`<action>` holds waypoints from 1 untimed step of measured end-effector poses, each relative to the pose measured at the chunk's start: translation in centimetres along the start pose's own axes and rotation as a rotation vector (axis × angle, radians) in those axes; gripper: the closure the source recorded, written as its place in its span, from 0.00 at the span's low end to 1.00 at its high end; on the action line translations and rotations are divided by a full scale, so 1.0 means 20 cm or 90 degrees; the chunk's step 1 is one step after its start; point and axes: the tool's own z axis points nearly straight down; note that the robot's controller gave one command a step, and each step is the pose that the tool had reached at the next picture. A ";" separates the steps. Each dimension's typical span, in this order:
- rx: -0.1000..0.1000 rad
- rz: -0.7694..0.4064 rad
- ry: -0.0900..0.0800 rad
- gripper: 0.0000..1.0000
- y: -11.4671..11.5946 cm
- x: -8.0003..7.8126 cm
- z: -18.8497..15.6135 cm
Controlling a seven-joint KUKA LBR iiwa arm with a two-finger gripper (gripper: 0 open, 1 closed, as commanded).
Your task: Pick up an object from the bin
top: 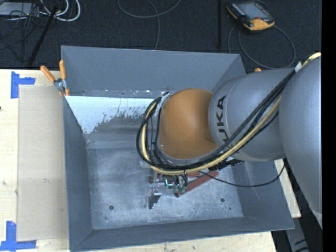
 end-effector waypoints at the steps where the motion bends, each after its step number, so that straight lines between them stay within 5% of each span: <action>1: -0.001 0.002 -0.004 0.00 0.00 -0.01 -0.02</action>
Offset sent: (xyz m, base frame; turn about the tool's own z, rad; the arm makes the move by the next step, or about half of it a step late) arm 0.0392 -0.0628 -0.0716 -0.0905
